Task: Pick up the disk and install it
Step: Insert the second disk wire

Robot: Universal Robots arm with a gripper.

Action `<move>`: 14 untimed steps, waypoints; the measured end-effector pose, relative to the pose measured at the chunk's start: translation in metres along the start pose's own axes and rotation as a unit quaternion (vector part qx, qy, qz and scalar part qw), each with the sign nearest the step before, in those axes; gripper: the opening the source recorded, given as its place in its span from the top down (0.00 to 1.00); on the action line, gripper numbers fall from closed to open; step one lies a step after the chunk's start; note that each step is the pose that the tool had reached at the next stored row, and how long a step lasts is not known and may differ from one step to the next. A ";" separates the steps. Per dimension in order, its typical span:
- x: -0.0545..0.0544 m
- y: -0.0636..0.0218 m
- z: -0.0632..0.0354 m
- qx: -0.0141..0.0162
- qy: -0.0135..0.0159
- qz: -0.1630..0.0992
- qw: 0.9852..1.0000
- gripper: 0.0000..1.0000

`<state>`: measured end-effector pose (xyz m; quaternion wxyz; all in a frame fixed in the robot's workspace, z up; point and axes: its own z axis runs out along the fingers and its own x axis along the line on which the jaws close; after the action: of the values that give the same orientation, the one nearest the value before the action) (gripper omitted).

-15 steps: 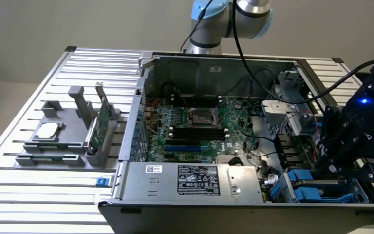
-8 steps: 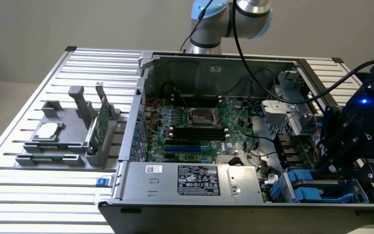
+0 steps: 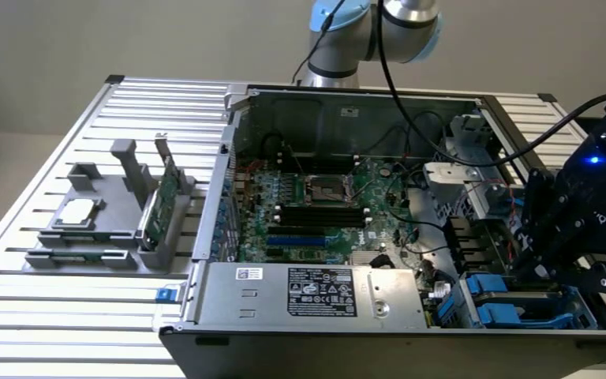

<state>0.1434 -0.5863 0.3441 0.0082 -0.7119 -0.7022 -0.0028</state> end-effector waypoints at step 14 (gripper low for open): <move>-0.001 0.0004 0.0030 0.000 0.005 0.000 1.000 0.84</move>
<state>0.1438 -0.5874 0.3411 0.0117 -0.7119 -0.7022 -0.0063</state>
